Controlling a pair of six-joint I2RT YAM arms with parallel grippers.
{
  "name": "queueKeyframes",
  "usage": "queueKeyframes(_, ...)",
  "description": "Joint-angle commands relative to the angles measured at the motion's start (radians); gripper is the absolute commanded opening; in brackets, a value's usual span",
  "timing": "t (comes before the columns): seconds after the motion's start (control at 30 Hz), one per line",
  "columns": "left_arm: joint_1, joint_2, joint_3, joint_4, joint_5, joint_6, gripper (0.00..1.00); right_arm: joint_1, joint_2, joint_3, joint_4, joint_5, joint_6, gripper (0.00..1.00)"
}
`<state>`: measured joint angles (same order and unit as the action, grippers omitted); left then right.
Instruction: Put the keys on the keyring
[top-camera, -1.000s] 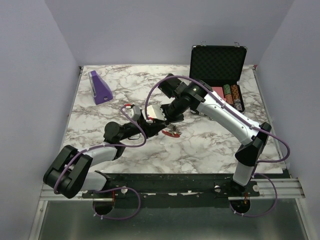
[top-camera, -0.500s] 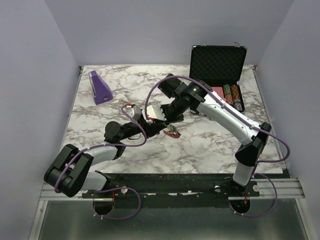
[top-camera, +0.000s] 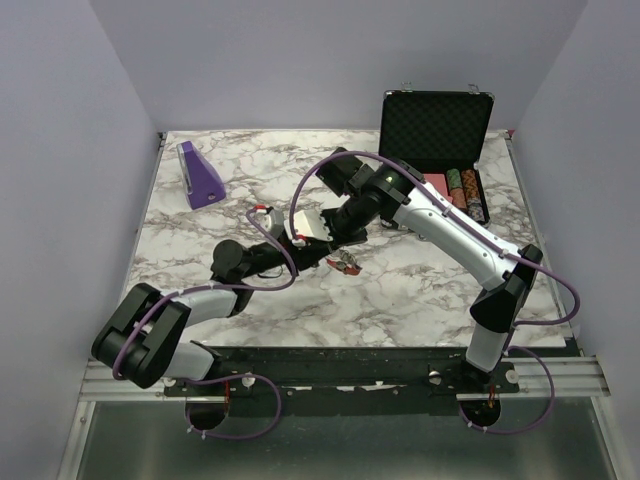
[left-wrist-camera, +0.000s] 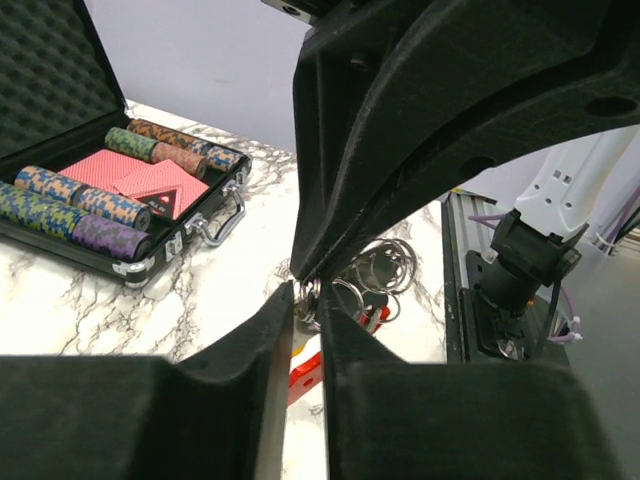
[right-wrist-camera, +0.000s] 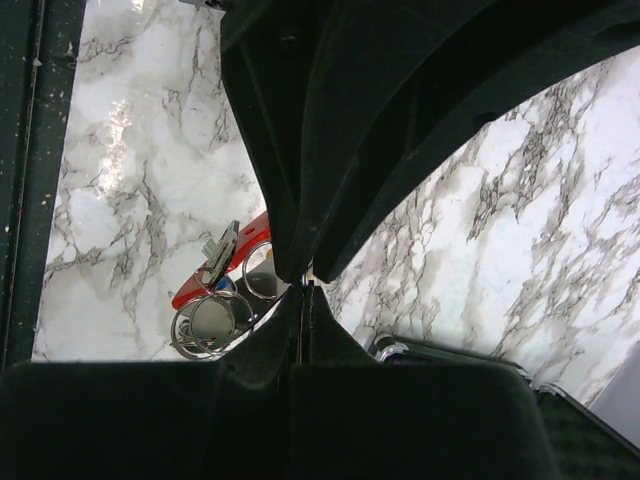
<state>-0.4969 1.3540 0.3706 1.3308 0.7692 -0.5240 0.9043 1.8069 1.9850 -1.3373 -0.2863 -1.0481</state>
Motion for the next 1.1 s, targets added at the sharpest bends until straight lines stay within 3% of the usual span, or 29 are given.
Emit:
queueKeyframes(0.0,0.003,0.013,0.027,0.263,0.045,0.001,0.14,0.01,0.012,0.017,-0.083,-0.036,0.0,0.02)
queueKeyframes(0.07,0.003,0.014,0.028,0.263,0.05,0.004,0.0,0.008,0.012,0.014,-0.083,-0.039,0.0,0.02)
queueKeyframes(0.27,0.004,-0.022,0.002,0.266,0.027,0.03,0.0,0.008,0.015,0.009,-0.083,-0.039,0.019,0.03)
queueKeyframes(0.33,0.004,-0.059,-0.025,0.266,0.001,0.059,0.0,0.008,0.017,0.011,-0.083,-0.042,0.031,0.2)
queueKeyframes(0.43,0.011,-0.104,-0.064,0.266,-0.007,0.084,0.0,0.002,0.017,0.024,-0.083,-0.059,0.045,0.36)
queueKeyframes(0.67,0.027,-0.154,-0.116,0.266,0.018,0.085,0.0,-0.054,0.022,0.123,-0.083,-0.158,0.077,0.55)
queueKeyframes(0.87,0.06,-0.222,-0.136,0.266,0.039,0.064,0.0,-0.183,0.035,0.163,-0.065,-0.426,0.143,0.56)
queueKeyframes(1.07,0.072,-0.349,-0.18,0.266,-0.01,0.025,0.0,-0.343,-0.026,-0.067,0.191,-0.827,0.351,0.54)
